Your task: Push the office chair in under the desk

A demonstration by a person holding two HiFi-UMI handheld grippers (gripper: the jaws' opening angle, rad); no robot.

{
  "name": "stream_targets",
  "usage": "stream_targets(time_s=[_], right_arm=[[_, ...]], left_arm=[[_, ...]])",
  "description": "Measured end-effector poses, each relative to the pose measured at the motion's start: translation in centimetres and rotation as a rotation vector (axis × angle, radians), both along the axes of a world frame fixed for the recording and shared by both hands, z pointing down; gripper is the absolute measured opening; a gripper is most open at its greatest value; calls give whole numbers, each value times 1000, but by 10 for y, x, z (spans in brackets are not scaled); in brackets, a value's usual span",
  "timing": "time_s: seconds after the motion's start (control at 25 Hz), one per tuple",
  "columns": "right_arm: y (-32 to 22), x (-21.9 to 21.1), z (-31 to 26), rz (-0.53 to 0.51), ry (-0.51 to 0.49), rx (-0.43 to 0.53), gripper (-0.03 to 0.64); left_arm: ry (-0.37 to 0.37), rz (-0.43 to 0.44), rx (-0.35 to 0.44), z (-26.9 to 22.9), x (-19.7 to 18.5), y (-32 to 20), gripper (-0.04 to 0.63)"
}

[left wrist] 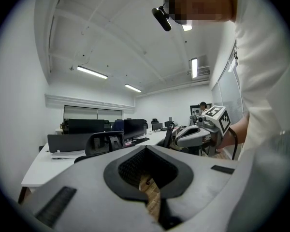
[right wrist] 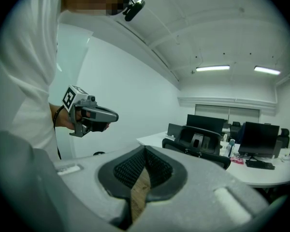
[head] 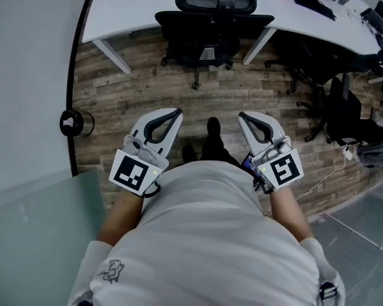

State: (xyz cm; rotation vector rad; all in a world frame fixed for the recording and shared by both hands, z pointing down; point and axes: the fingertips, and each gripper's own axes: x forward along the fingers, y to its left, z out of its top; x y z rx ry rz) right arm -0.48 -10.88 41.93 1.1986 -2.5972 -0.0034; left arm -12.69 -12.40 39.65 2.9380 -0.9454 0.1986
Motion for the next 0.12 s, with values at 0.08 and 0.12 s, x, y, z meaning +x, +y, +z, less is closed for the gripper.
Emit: stream_targets(time_s=[0.08, 0.12], right_arm=[[4, 2, 0, 2, 1, 1, 3], [5, 4, 0, 3, 1, 2, 3]], left_arm=[[-1, 6, -3, 0, 3, 5, -2], [0, 10, -5, 1, 5, 7, -2]])
